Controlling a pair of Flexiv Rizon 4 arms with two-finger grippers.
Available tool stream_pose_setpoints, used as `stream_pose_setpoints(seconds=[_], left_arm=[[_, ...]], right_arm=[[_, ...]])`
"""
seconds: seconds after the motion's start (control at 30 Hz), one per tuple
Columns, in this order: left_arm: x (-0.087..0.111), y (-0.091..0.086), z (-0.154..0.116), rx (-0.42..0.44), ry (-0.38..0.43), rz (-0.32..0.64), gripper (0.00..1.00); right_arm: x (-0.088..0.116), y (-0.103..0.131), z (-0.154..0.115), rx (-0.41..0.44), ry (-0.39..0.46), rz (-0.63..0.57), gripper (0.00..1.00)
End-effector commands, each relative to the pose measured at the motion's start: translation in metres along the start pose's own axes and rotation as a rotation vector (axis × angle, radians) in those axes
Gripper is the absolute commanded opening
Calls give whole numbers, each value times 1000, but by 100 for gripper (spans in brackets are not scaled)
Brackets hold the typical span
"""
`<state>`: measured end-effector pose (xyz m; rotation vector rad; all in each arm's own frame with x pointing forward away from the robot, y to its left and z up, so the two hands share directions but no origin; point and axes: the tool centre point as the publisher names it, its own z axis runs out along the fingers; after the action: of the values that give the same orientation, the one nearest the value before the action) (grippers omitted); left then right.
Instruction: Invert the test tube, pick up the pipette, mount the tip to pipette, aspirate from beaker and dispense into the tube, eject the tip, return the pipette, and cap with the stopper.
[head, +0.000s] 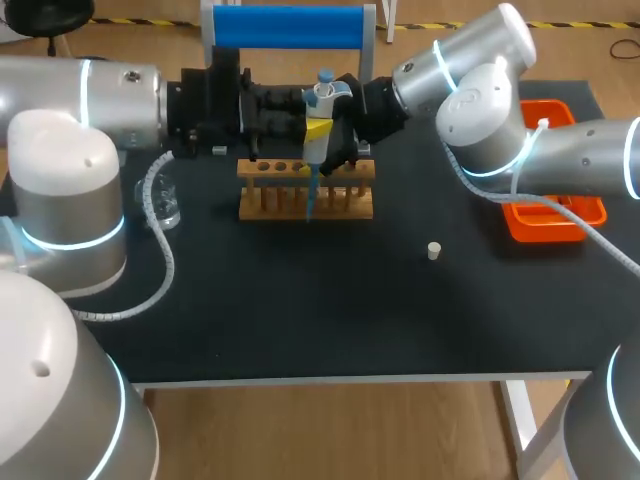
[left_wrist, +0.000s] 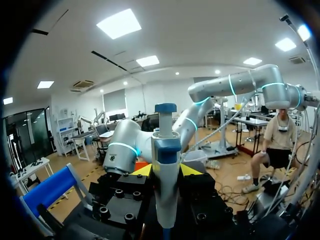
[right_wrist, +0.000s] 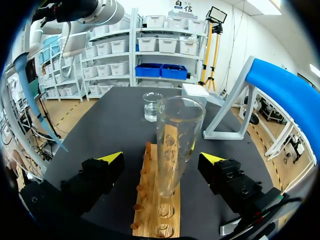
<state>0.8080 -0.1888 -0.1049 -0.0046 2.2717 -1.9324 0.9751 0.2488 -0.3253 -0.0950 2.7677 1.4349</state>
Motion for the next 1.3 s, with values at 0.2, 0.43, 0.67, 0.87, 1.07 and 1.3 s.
stream_pose_setpoints(seconds=[0.2,0.43,0.67,0.87,1.07,1.3], left_arm=[[-1,-1,0,0,1,0,0],[-1,-1,0,0,1,0,0],[-1,-1,0,0,1,0,0],[-1,-1,0,0,1,0,0],[-1,-1,0,0,1,0,0],[-1,-1,0,0,1,0,0]], right_arm=[[-1,0,-1,1,3,0,100],[16,-9,-36,-17,-45,4,100],[45,-12,-81,-66,-98,-10,100],[80,-3,-122,-169,-145,-31,100],[109,15,-145,-284,-166,-41,100],[126,38,-156,-384,-120,-65,100]])
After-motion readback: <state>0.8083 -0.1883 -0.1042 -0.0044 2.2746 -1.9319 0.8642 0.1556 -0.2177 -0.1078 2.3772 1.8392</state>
